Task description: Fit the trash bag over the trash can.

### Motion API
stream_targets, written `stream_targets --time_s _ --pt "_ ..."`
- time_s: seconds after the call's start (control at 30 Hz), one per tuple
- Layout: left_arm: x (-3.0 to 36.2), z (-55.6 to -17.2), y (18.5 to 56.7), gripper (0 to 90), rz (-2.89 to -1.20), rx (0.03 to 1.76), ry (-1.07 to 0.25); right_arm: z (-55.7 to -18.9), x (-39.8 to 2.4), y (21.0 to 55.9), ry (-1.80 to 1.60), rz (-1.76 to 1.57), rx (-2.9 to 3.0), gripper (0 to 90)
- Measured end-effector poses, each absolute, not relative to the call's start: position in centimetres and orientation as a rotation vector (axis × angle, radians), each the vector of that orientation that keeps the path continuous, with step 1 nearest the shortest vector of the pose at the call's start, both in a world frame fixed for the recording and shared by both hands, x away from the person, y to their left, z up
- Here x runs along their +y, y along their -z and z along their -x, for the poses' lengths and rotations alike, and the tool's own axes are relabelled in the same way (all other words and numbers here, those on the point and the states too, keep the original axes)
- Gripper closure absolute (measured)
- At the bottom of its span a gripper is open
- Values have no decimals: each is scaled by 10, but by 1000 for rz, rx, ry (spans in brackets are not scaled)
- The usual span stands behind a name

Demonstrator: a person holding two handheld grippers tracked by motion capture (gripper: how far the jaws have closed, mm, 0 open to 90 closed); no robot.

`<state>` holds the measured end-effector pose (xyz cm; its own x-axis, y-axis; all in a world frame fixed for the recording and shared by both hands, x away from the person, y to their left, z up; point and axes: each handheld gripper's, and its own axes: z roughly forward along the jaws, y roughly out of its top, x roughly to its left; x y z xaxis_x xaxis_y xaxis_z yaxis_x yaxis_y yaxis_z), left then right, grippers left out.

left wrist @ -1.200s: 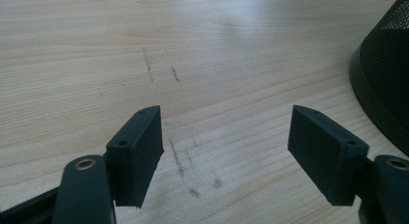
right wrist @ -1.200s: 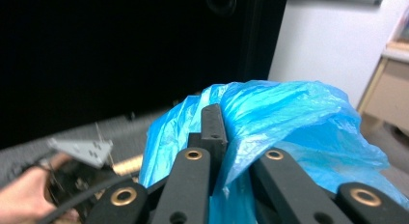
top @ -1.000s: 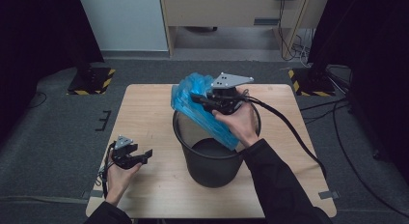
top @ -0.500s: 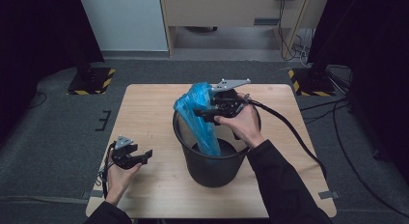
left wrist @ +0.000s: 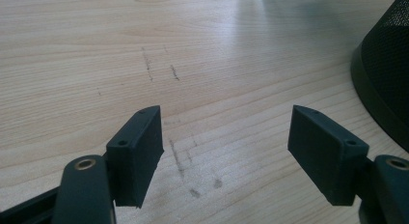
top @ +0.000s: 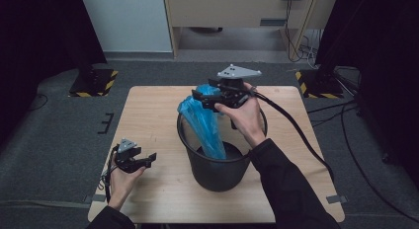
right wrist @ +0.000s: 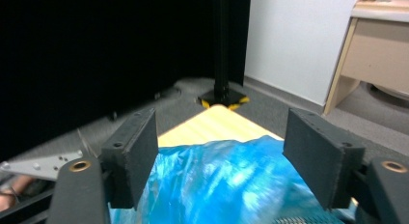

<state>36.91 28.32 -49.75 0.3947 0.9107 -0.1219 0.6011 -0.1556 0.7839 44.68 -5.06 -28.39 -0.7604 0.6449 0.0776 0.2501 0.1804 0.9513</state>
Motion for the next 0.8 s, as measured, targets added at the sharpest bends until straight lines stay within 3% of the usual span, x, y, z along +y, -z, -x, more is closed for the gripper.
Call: stream_targets --time_s 0.2,0.23,0.27,0.3,0.33,0.37,0.43,0.8 --pt "283 -369 497 277 -1864 1298 -492 -457 -39 300 -1462 -797 2226 428" --pt "283 -369 498 277 -1866 1302 -491 -456 -38 301 -1453 -777 2210 521" --pt "283 -369 498 277 -1866 1302 -491 -456 -38 301 -1453 -777 2210 521" --pt "283 -369 498 277 -1867 1299 -492 -455 -39 300 -1445 -773 2205 605" --pt "283 -369 498 277 -1867 1296 -493 -454 -41 300 -1409 -758 2199 774" --pt "283 -369 498 277 -1867 1296 -493 -454 -41 300 -1409 -758 2199 774" --pt "283 -369 497 277 -1865 1297 -492 -452 -44 298 -1377 -787 2202 857" --pt "282 -369 497 289 -1863 1289 -491 -422 -68 279 -1477 -710 2320 897"
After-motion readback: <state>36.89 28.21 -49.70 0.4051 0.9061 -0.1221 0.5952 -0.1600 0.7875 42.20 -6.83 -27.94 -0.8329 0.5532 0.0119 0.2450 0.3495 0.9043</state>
